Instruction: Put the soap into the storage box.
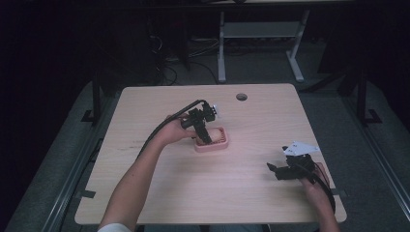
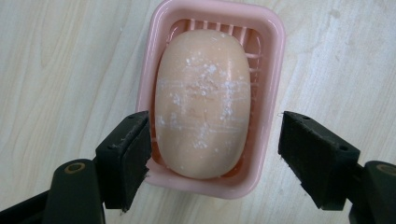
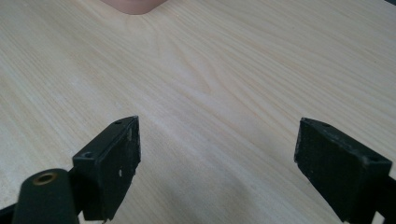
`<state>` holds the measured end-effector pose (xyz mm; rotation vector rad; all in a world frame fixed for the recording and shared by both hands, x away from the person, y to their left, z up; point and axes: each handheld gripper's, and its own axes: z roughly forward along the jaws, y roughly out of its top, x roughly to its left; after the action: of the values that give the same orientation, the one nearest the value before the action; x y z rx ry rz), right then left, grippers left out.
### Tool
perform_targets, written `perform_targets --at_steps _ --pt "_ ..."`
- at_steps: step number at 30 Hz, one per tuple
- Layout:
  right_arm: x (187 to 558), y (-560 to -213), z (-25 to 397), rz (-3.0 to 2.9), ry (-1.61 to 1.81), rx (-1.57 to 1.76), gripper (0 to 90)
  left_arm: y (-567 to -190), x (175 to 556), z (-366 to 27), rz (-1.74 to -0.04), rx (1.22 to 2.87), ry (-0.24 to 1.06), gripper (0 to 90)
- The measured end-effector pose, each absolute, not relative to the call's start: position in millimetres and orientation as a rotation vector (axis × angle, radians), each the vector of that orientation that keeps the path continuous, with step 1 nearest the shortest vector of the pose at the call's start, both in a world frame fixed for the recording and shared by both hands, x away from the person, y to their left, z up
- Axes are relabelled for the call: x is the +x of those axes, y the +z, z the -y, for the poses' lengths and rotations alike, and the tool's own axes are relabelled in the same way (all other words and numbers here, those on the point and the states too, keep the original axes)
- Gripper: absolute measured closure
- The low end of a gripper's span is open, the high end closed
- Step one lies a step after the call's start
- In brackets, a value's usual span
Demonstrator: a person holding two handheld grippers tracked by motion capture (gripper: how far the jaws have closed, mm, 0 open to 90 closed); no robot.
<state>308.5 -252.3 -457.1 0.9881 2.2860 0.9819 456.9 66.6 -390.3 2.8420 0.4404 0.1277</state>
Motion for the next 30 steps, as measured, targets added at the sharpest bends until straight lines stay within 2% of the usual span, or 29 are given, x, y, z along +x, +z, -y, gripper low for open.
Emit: perform_targets --at_steps 30 --pt "308.8 -457.7 248.8 -2.294 0.959 0.996 13.9 -392.5 427.9 -106.3 -0.473 2.771 0.117 25.8"
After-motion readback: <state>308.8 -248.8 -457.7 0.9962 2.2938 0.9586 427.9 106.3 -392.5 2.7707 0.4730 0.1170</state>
